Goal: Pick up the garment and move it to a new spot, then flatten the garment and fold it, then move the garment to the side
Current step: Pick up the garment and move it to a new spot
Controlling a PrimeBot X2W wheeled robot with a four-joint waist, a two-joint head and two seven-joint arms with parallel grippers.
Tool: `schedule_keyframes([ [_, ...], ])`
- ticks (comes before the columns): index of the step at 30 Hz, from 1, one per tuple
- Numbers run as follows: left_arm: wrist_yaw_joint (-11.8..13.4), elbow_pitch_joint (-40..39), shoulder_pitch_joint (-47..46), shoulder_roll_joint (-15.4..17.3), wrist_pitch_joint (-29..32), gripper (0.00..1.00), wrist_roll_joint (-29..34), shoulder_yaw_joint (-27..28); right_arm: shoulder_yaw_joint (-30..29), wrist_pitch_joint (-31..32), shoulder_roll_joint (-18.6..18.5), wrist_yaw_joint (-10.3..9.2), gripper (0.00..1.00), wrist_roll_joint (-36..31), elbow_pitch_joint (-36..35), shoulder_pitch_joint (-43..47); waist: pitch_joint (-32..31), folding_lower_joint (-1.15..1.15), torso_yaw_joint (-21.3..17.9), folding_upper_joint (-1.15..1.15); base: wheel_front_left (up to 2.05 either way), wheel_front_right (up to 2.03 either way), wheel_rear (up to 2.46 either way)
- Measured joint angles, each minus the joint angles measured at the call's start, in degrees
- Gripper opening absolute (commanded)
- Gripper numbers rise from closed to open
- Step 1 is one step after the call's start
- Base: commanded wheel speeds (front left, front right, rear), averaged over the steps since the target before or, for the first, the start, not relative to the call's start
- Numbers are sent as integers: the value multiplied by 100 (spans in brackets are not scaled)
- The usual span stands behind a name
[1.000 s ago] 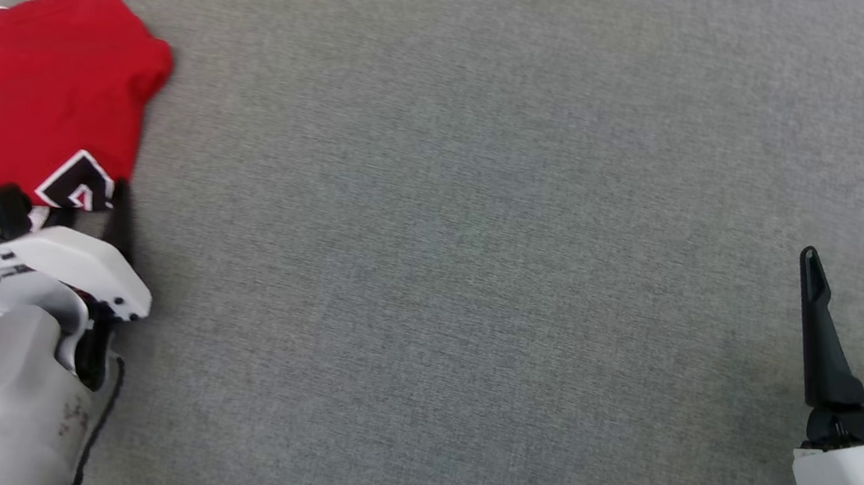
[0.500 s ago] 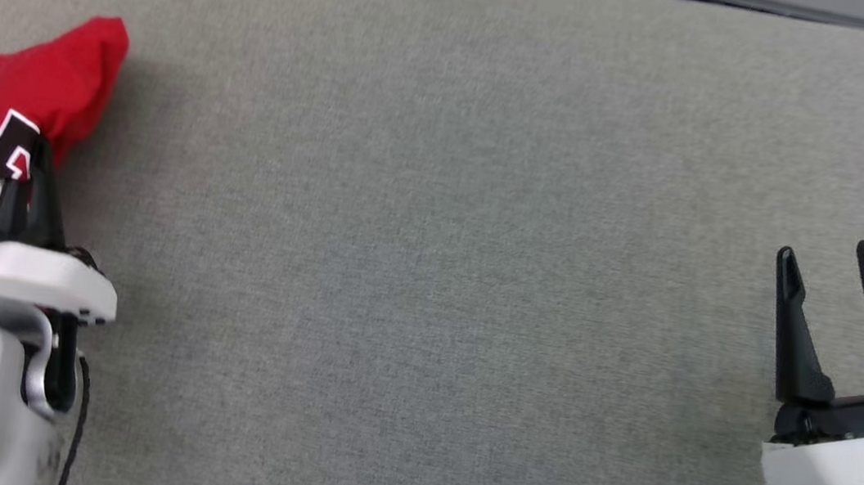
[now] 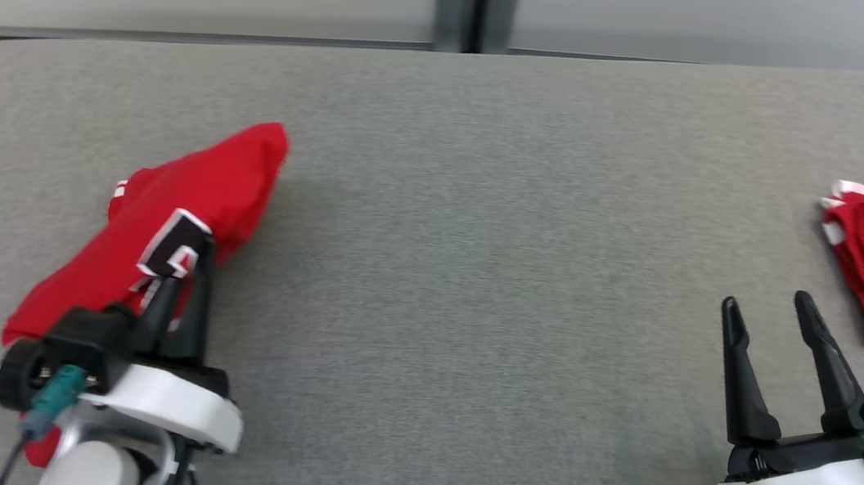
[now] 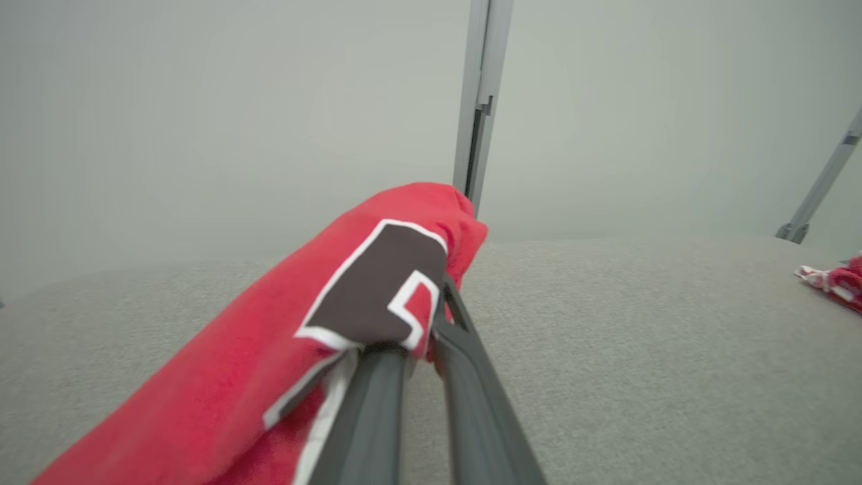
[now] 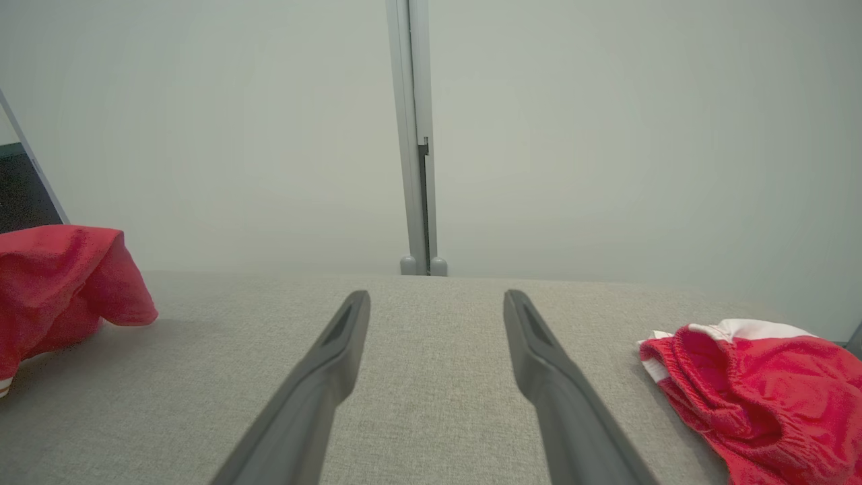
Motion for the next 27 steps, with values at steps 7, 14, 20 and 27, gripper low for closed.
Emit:
schedule_keyframes([
  [7,-313,314,-391,-162,224,0,65,-924,116,-53,-4,0,100,56,35,-41,35,0,-705,0,0,0,0],
  [14,-452,1255,-1198,-247,247,100,-34,-1766,149,-231,140,0,100,143,168,-135,408,0,-1195,0,0,0,0],
  [20,-478,1486,-1422,-254,-46,100,-168,-2213,143,-394,172,0,100,175,325,-170,614,0,-1319,0,0,0,0],
  [27,-314,878,-1245,-226,-378,100,-300,-2168,67,-385,86,0,100,187,343,-170,404,0,-962,0,0,0,0],
])
